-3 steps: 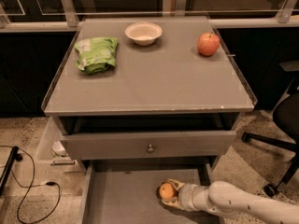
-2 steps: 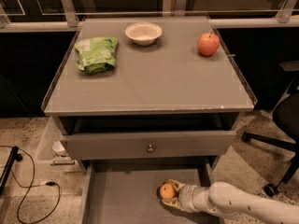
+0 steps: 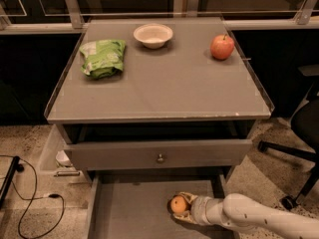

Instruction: Place orange into middle drawer

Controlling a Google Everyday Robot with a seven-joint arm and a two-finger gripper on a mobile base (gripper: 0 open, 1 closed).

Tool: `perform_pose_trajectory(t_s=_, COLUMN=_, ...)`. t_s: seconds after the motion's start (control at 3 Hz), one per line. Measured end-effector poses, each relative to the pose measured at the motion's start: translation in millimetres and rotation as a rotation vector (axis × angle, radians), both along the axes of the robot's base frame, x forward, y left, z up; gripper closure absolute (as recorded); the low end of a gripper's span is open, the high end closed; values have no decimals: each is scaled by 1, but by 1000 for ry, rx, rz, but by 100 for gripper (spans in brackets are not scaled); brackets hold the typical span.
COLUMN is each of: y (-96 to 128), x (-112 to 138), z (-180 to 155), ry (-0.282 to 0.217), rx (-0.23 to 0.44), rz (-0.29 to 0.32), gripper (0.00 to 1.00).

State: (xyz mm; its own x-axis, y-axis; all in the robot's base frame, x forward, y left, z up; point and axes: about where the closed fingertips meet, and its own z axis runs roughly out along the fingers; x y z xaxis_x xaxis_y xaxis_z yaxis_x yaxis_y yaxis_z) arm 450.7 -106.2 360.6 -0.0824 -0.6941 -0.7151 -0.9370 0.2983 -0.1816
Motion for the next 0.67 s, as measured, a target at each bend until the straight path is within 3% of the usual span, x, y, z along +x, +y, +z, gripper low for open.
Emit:
perform_pose_trajectory(t_s=0.33, y=0, x=0, z=0, ry=0, rx=0, rz=0, gripper=11)
perform_pose_trajectory(t_s=0.67, y=0, x=0, z=0, ry=0, rx=0, rz=0, gripper=0)
